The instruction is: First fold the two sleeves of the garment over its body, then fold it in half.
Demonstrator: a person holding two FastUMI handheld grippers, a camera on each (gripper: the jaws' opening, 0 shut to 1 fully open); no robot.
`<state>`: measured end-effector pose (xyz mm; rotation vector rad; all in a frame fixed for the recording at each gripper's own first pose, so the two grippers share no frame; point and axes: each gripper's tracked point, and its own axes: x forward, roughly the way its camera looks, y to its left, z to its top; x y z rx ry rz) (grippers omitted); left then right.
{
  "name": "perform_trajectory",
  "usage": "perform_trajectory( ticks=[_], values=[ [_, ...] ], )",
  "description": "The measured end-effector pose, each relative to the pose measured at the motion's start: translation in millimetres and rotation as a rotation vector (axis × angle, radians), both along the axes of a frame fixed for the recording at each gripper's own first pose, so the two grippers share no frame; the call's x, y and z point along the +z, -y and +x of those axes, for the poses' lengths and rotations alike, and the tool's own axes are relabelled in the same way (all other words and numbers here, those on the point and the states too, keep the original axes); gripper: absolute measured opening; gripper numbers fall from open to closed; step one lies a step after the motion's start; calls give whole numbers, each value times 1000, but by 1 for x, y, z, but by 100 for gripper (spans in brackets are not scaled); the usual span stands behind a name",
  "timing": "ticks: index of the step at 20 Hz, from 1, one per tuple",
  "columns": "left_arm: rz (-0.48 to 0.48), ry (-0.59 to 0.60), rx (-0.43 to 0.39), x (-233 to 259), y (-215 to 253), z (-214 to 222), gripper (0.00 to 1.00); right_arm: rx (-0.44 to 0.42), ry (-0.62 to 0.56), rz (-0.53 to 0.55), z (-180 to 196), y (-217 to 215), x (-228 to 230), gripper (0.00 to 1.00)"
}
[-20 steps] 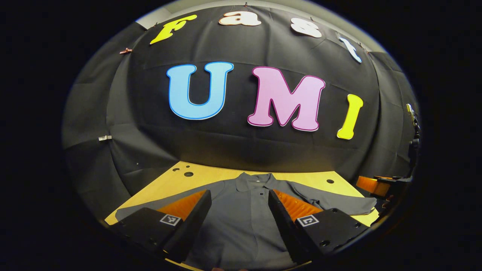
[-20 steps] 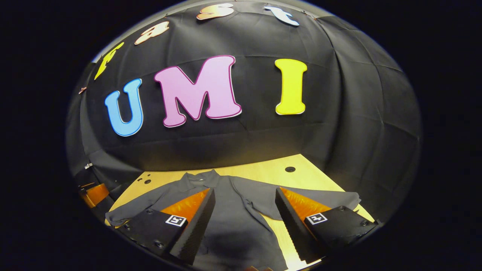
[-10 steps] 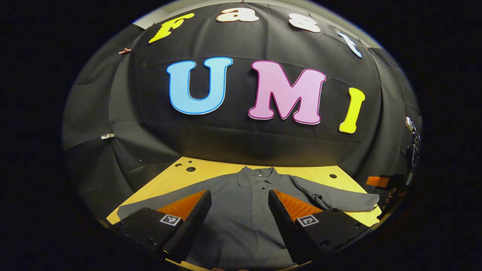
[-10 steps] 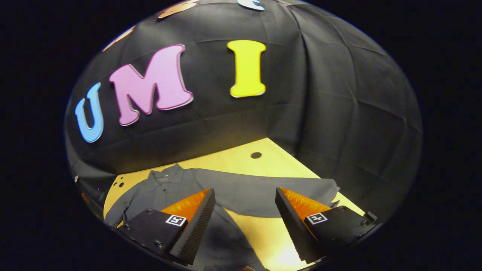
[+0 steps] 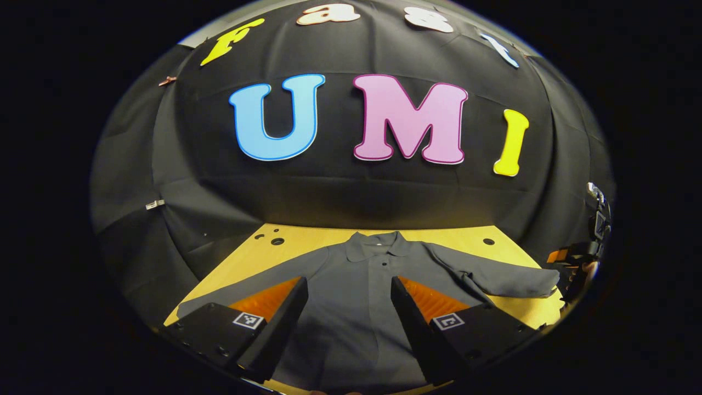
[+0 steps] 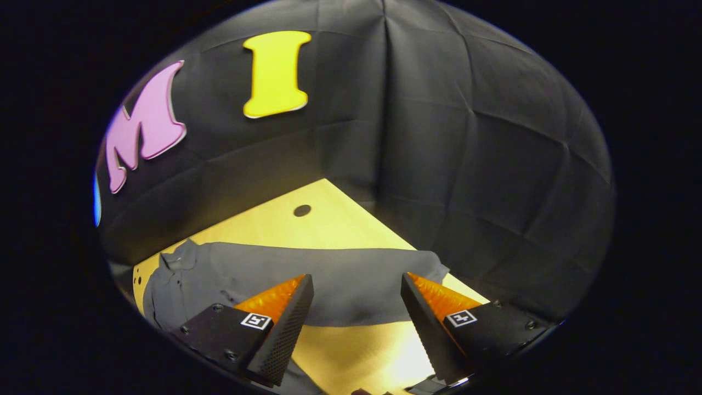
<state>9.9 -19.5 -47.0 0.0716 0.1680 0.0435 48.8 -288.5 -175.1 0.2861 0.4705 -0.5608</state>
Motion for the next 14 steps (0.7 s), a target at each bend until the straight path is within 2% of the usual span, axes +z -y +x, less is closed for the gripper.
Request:
perform_trajectory(
  ticks=[4,5,7,14],
  values=[
    [39,1,-15,4,6,-3,96,-152,-79,89,-8,45,-42,99],
    [41,-6,-20,1,7,-4,92,-178,-103,108,-11,53,-54,99],
    [39,-25,-22,-4,9,-5,96,-217,-142,127,-8,66,-72,99],
    [57,-89,-6,-26,7,-6,96,-262,-200,203,6,84,-108,99]
  ],
)
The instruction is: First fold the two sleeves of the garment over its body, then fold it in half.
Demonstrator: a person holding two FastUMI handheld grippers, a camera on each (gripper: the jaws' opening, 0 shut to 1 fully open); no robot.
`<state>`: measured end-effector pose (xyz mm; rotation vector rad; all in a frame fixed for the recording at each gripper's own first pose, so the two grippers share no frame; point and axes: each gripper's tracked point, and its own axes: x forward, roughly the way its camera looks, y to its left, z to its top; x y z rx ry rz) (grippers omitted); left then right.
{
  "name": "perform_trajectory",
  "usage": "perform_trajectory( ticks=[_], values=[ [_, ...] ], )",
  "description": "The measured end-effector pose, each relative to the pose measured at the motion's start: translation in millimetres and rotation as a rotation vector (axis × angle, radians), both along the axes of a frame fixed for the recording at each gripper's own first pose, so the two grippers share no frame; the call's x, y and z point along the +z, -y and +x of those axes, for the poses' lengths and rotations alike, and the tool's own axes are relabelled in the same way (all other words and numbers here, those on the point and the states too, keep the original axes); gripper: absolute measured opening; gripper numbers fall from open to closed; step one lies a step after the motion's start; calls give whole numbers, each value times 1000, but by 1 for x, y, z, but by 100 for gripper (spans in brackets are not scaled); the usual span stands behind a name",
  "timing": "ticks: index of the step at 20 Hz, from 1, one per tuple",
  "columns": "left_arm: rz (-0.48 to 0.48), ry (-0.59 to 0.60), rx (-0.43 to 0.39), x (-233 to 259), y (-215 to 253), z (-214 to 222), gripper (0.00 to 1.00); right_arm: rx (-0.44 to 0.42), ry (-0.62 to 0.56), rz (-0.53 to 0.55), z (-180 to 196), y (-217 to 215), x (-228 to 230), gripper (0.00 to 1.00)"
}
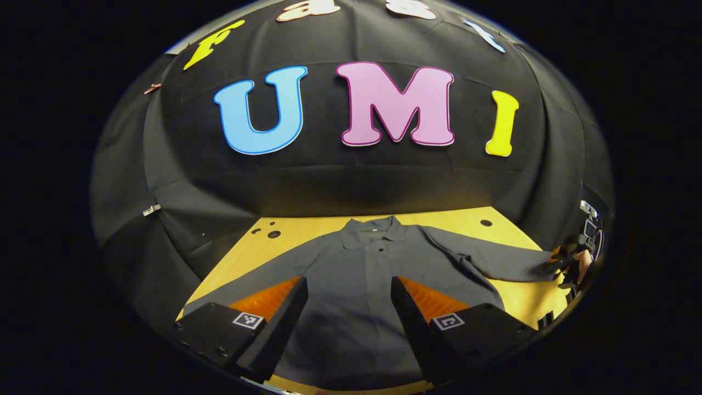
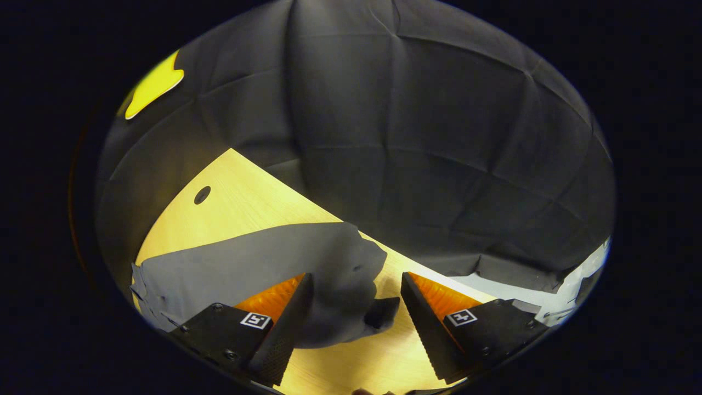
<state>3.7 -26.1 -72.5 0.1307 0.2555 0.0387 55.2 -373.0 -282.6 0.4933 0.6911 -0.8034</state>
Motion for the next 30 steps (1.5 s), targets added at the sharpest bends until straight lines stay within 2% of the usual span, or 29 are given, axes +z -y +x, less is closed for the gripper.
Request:
perform_trajectory(
  ticks=[4,6,8,12,13,15,22,28,30],
  values=[
    [-13,-22,3,-6,-1,1,96,38,-57,-6,6,4,-15,99],
    [-18,-30,9,-7,-2,1,96,54,-58,-37,10,9,-13,100],
    [-21,-41,15,-10,-4,1,96,72,-64,-25,11,3,-11,98],
    [-34,-44,37,-12,-11,2,96,92,-70,-42,28,-6,-17,27],
    [-39,-46,42,-12,-14,1,96,103,-70,-42,28,-9,-15,16],
    [-43,-46,55,-11,-20,0,96,139,-58,-48,31,-15,-5,11],
    [-89,-35,98,-4,-44,-8,96,277,-25,-235,48,-22,68,11],
    [-85,22,124,22,-75,-6,96,400,62,-381,67,-77,163,11],
    [-71,58,143,34,-91,-4,96,437,100,-385,74,-106,188,11]
  ],
)
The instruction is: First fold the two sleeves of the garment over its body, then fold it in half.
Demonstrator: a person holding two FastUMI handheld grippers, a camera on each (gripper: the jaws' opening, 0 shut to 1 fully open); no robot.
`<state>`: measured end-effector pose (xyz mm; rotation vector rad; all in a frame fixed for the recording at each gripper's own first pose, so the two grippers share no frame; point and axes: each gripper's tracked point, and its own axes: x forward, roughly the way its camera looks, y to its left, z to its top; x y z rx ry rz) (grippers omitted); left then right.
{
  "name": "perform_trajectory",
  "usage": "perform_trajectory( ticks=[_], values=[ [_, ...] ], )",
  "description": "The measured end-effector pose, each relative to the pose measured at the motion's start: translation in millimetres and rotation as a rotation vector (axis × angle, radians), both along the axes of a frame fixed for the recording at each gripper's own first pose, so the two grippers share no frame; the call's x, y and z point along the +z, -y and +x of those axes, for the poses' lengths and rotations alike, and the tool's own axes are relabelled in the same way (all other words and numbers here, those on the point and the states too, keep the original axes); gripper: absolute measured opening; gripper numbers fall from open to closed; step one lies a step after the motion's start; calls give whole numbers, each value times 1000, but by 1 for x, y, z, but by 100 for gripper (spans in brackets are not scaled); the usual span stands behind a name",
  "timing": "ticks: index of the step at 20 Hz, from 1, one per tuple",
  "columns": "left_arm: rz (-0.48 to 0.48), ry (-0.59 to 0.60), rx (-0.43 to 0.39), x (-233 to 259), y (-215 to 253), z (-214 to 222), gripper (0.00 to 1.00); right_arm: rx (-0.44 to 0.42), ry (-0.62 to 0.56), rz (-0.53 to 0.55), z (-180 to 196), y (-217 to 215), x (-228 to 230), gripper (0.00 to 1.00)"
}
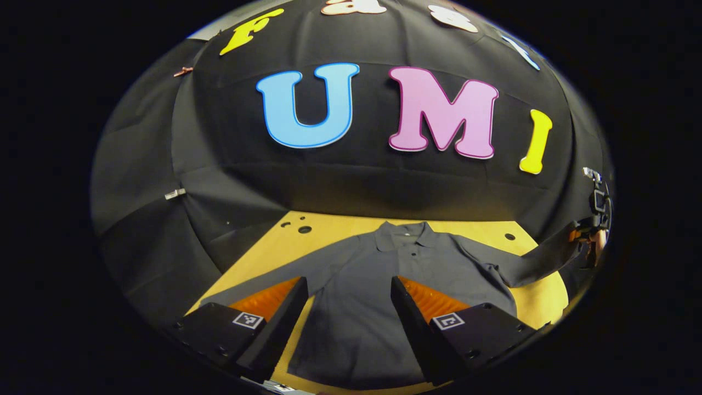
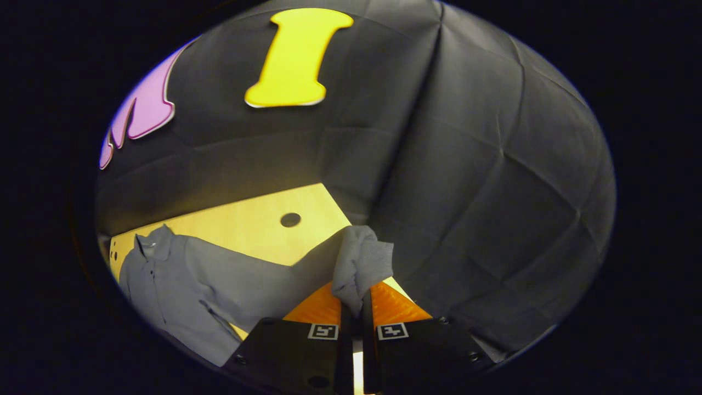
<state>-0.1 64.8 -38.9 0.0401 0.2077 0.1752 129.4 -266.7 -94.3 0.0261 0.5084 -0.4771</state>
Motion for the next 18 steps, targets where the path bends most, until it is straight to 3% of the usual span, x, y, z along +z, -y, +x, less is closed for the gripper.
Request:
perform_trajectory(
  ticks=[7,18],
  values=[
    [-153,15,60,-10,-36,-13,96,180,63,-30,52,-119,42,11],
    [-209,10,217,-31,-94,-40,96,565,-13,-83,101,-363,9,11]
  ],
)
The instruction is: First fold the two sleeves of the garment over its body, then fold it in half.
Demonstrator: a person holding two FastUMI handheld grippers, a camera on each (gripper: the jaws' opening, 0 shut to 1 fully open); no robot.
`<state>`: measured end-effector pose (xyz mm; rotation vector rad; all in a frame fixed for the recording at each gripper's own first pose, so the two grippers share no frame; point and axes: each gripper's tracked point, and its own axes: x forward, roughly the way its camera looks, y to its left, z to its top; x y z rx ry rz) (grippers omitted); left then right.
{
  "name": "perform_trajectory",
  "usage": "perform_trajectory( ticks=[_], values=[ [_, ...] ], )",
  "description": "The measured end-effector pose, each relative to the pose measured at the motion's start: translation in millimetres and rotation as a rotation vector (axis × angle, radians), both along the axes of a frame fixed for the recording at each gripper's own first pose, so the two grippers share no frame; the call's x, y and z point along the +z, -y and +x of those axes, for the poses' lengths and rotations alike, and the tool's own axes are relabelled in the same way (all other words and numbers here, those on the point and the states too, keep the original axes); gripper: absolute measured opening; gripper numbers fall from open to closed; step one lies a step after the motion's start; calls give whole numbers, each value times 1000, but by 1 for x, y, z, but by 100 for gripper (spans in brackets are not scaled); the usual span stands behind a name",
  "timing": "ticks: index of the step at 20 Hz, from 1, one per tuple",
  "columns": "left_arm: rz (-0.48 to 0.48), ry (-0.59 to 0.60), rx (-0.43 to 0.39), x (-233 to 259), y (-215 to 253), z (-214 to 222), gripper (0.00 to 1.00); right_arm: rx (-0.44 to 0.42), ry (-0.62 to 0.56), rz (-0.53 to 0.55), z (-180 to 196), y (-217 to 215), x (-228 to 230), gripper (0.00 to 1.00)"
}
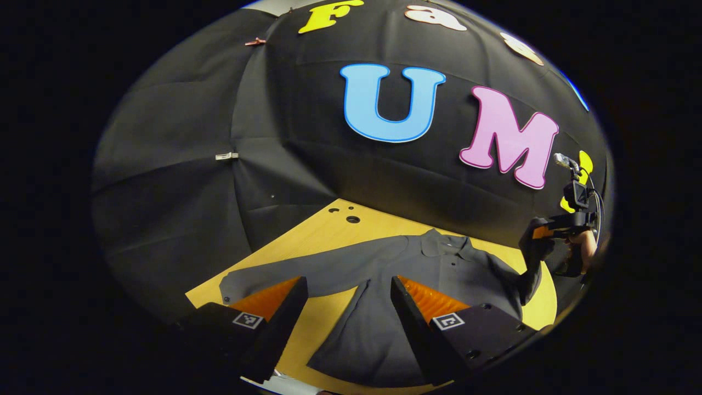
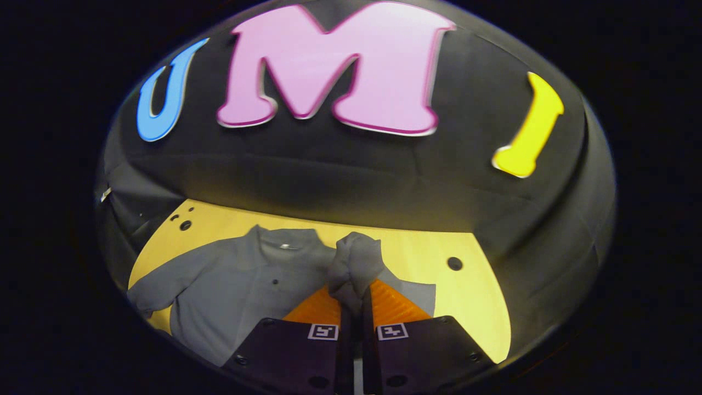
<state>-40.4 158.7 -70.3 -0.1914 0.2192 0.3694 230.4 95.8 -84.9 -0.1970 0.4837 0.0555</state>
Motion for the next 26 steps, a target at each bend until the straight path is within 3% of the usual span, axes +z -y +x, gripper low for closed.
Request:
perform_trajectory(
  ticks=[3,4,5,12,18,20,23,26],
  values=[
    [-6,-3,26,-2,-9,-4,96,96,-39,-13,3,-66,-25,11],
    [-7,-3,33,-4,-12,-5,92,124,-54,-15,4,-88,-33,11],
    [-8,-7,38,-5,-15,-8,96,154,-66,-18,5,-109,-45,11],
    [-27,-49,107,-23,-39,-27,96,400,-198,-113,-22,-236,-119,11],
    [-18,-109,154,-49,-54,-55,96,473,-312,-91,-45,-303,-173,17],
    [-64,-121,162,-57,-54,-61,96,486,-334,-121,-53,-309,-184,20],
    [-68,-95,170,-55,-58,-65,96,504,-404,-76,-78,-318,-193,41],
    [-41,-78,203,-55,-77,-69,96,488,-426,10,-97,-320,-178,80]
  ],
)
